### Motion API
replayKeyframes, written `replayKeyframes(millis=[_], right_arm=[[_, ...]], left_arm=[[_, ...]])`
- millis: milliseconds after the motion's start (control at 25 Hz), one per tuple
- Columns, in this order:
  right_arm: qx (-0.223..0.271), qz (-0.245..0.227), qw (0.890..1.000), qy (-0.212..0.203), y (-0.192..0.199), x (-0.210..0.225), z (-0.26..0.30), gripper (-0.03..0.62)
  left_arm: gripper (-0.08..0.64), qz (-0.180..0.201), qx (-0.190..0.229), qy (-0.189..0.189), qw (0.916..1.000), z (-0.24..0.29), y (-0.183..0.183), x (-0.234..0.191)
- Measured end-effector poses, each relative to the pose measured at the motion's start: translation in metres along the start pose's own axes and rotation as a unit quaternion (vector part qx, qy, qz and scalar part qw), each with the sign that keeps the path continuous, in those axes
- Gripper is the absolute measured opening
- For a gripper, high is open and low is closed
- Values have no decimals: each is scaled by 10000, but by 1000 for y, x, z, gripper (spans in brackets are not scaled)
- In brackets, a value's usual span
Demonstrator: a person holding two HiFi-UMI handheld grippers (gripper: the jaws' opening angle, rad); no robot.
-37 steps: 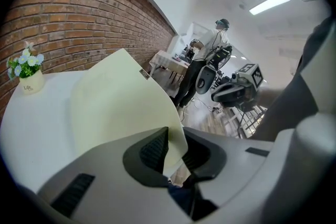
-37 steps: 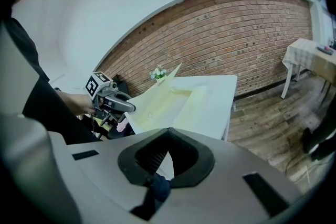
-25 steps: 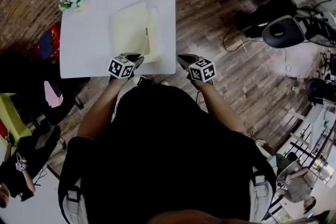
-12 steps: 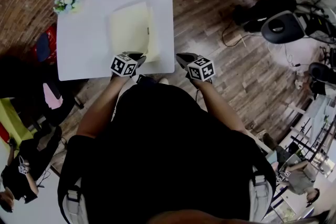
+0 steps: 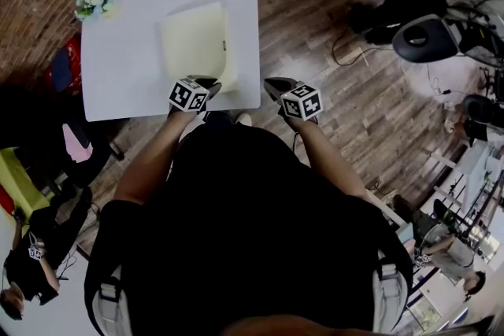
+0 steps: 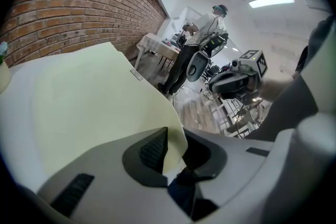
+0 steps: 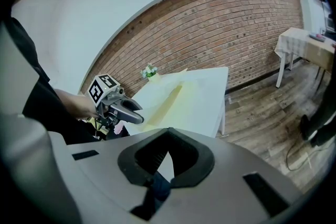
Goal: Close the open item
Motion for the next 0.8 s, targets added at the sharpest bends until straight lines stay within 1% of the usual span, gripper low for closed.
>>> replayKeyframes(millis=[160, 360, 800], right_arm=[[-15, 23, 10000, 30, -3, 3, 0, 20], [-41, 72, 9999, 65, -3, 8, 0, 20], [-97, 152, 9998, 101, 8, 8, -3, 20]], left_arm=[[60, -8, -80, 5, 10000, 5, -1, -4], [61, -62, -180, 130, 9997, 14, 0, -7], [66, -89, -363, 266, 9989, 29, 3, -11]])
Point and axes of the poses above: the fingertips, and each gripper's own axes: z forward along the fingers, x to its right, y out of its underside, the point moved 6 cm from there along -z, backward along the fingers
